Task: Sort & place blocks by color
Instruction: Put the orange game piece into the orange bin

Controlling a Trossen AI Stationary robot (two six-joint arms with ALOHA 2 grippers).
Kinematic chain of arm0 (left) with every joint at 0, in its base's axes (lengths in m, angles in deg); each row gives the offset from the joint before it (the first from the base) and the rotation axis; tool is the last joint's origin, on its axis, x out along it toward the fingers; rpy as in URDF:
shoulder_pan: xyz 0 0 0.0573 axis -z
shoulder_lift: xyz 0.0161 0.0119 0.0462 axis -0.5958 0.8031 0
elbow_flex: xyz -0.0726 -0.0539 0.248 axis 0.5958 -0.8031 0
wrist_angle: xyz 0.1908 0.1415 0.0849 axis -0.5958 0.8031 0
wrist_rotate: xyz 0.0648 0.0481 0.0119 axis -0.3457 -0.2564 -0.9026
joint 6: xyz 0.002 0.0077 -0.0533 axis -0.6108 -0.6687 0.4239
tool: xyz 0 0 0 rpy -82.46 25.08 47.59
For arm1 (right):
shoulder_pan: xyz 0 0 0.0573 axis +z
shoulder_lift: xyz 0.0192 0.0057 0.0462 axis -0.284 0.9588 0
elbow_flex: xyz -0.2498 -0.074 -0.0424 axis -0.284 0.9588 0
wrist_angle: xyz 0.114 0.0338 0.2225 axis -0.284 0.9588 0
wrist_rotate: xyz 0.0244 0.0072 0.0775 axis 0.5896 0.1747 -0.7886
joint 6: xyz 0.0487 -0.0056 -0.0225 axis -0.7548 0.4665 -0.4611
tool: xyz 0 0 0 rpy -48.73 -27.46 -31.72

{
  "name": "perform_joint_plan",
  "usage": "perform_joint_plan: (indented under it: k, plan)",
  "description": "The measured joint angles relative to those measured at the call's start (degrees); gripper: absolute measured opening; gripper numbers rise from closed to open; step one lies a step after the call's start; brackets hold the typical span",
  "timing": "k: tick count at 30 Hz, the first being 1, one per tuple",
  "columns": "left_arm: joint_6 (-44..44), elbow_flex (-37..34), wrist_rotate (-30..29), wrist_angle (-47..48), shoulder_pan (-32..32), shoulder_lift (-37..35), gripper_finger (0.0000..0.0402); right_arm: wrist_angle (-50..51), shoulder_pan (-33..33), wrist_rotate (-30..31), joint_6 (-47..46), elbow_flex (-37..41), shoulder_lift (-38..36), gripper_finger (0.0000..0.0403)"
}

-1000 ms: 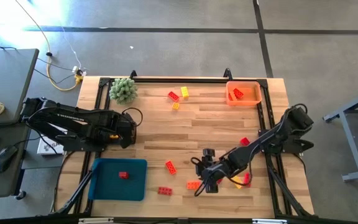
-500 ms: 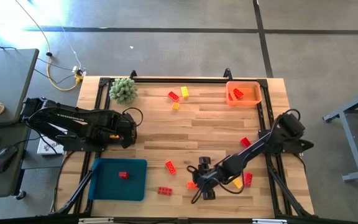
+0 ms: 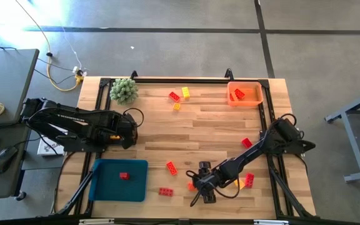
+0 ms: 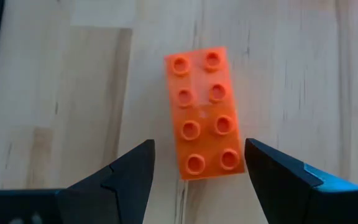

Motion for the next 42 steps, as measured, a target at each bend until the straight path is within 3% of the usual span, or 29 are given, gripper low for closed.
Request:
perform_joint_plan:
  k: [15, 25, 30, 42]
  plan:
    - [0.0, 0.0, 0.0, 0.0, 0.0, 0.0, 0.02, -2.1, 0.1, 1.1, 0.9, -0.1, 2.0, 0.0231]
    - [0.0, 0.0, -0.4, 0.0, 0.0, 0.0, 0.02, -1.9, -0.3, 2.5, 1.1, -0.3, 2.1, 0.0115]
    - [0.0, 0.0, -0.4, 0.0, 0.0, 0.0, 0.02, -0.3, -1.1, 3.5, 1.3, -0.2, 1.1, 0.0115]
    - [-0.1, 0.0, -0.4, -3.3, 0.0, 0.0, 0.02, 10.3, -8.2, 13.6, -1.6, 0.0, -4.9, 0.0115]
